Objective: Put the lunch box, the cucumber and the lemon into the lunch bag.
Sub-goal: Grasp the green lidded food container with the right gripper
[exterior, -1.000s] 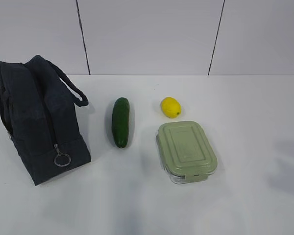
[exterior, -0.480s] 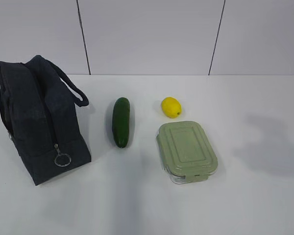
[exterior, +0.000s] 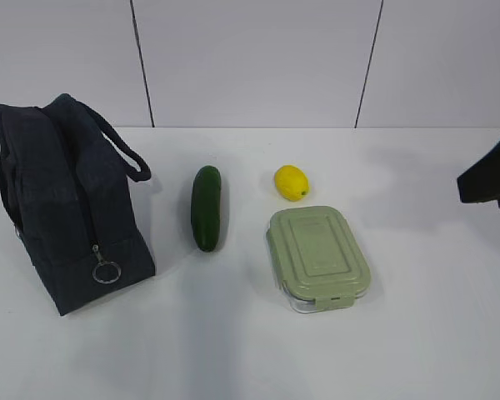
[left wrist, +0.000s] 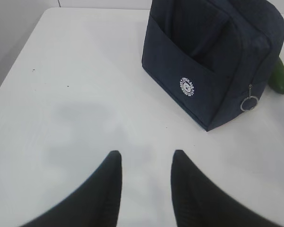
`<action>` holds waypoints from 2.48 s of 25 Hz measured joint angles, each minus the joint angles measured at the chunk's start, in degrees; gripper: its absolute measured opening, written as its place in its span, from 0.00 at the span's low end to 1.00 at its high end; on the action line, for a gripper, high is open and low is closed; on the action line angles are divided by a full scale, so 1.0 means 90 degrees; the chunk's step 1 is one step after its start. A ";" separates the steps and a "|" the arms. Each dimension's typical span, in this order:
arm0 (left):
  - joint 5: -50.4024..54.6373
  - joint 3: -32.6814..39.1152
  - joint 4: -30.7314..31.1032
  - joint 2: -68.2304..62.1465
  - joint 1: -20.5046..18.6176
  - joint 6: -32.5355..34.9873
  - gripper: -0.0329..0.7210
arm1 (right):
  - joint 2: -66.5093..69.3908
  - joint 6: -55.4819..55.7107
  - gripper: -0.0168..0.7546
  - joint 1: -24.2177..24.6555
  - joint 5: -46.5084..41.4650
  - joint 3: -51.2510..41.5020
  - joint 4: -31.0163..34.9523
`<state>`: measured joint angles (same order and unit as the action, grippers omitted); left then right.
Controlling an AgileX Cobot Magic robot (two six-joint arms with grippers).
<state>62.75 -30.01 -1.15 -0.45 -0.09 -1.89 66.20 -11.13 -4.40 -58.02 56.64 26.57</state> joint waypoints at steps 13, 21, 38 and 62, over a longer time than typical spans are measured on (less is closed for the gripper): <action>0.0000 0.0000 0.0000 0.0000 0.0000 0.0000 0.36 | 0.2102 -0.2304 0.67 0.0000 -0.1278 0.1318 0.1037; 0.0000 0.0000 0.0000 0.0000 0.0000 0.0000 0.36 | 0.2281 -0.2452 0.76 0.0000 -0.0996 0.1318 0.1374; 0.0000 0.0000 0.0000 0.0000 0.0000 0.0000 0.36 | 0.3464 -0.3535 0.76 0.0881 -0.1238 0.1331 0.2768; 0.0000 0.0000 0.0000 0.0000 0.0000 0.0000 0.36 | 0.5857 -0.5863 0.76 0.1396 -0.1077 0.1394 0.3743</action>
<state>62.75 -30.01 -1.15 -0.45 -0.09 -1.89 118.92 -63.89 8.16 -67.71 69.18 60.26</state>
